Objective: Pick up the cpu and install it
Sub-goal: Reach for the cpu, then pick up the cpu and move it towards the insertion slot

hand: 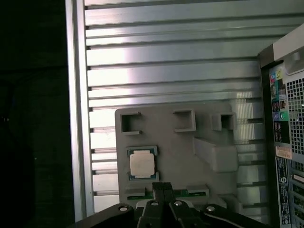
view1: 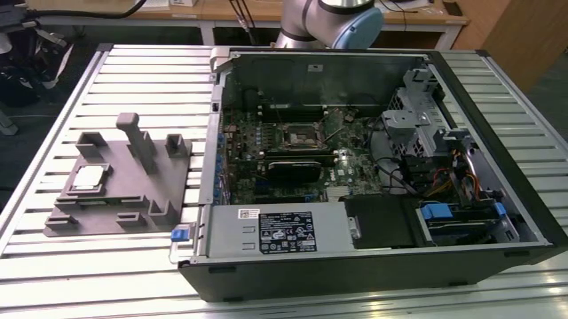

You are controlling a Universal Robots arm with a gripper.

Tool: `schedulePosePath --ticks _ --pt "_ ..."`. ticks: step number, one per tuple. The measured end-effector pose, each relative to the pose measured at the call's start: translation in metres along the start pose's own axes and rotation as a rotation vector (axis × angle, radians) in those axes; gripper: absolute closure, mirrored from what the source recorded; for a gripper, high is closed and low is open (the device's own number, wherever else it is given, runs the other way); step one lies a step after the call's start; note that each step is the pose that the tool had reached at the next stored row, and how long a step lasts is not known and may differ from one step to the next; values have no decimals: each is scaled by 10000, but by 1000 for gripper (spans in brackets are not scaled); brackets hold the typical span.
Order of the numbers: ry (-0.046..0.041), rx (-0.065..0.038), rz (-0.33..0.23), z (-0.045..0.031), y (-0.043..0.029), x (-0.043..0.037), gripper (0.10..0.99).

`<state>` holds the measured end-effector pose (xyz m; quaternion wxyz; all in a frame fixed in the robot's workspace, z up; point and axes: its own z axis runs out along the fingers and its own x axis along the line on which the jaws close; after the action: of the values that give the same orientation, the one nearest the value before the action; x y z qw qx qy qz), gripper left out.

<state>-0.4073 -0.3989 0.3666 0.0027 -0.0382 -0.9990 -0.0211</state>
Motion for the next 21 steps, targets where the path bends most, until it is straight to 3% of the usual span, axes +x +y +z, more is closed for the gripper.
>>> schedulePosePath --ticks 21 --pt "59 4 2 45 -30 358 980"
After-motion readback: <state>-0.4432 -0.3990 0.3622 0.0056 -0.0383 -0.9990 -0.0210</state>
